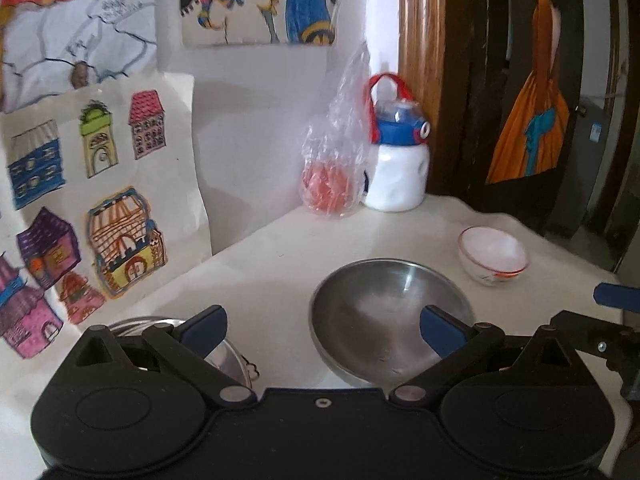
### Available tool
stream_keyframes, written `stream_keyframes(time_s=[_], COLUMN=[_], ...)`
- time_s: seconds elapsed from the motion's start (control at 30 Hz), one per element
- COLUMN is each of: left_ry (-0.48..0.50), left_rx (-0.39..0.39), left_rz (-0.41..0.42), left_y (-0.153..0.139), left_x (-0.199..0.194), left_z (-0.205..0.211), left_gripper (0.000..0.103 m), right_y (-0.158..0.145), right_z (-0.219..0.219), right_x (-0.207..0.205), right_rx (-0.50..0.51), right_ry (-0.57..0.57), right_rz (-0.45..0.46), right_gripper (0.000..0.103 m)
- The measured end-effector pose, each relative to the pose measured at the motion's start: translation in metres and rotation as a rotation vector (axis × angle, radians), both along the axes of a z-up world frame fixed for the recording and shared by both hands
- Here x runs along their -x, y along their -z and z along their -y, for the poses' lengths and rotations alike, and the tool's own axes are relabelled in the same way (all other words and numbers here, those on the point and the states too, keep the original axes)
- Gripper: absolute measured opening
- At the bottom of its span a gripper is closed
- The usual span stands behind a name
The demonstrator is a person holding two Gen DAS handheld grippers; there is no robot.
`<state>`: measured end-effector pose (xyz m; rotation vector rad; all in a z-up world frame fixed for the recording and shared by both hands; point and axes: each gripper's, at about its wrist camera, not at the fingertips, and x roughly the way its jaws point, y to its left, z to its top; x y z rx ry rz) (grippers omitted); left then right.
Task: Organize plates and bowls
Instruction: 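Move both grippers down to the rim of the large steel bowl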
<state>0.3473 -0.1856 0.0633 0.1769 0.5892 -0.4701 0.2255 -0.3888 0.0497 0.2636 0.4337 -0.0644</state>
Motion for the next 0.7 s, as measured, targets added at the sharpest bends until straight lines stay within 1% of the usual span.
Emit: stream_keyframes(time_s=[0.07, 0.33, 0.4, 0.47, 0.53, 0.6, 0.7], left_ry=[-0.002, 0.005, 0.007, 0.006, 0.010, 0.013, 0.016], left_rx=[-0.022, -0.056, -0.065, -0.076, -0.078, -0.075, -0.066], left_rz=[-0.009, -0.022, -0.023, -0.025, -0.034, -0.045, -0.059], left_y=[0.004, 0.017, 0.019, 0.020, 0.022, 0.022, 0.023], left_x=[-0.010, -0.032, -0.036, -0.040, -0.043, -0.045, -0.047], left_z=[0.004, 0.012, 0.015, 0.017, 0.019, 0.019, 0.020], left_gripper=[0.102, 0.102, 0.102, 0.102, 0.102, 0.102, 0.096], right_y=[0.004, 0.014, 0.016, 0.017, 0.018, 0.019, 0.020], right_z=[0.000, 0.001, 0.000, 0.000, -0.002, -0.004, -0.007], right_x=[-0.008, -0.034, -0.040, -0.044, -0.048, -0.051, -0.054], right_rx=[0.001, -0.010, -0.012, -0.010, -0.005, -0.009, -0.012], right_ry=[-0.003, -0.017, -0.030, -0.038, -0.040, -0.049, -0.057], right_rz=[-0.010, -0.060, -0.077, -0.088, -0.104, -0.107, -0.115], right_gripper=[0.103, 0.102, 0.099, 0.091, 0.086, 0.084, 0.079])
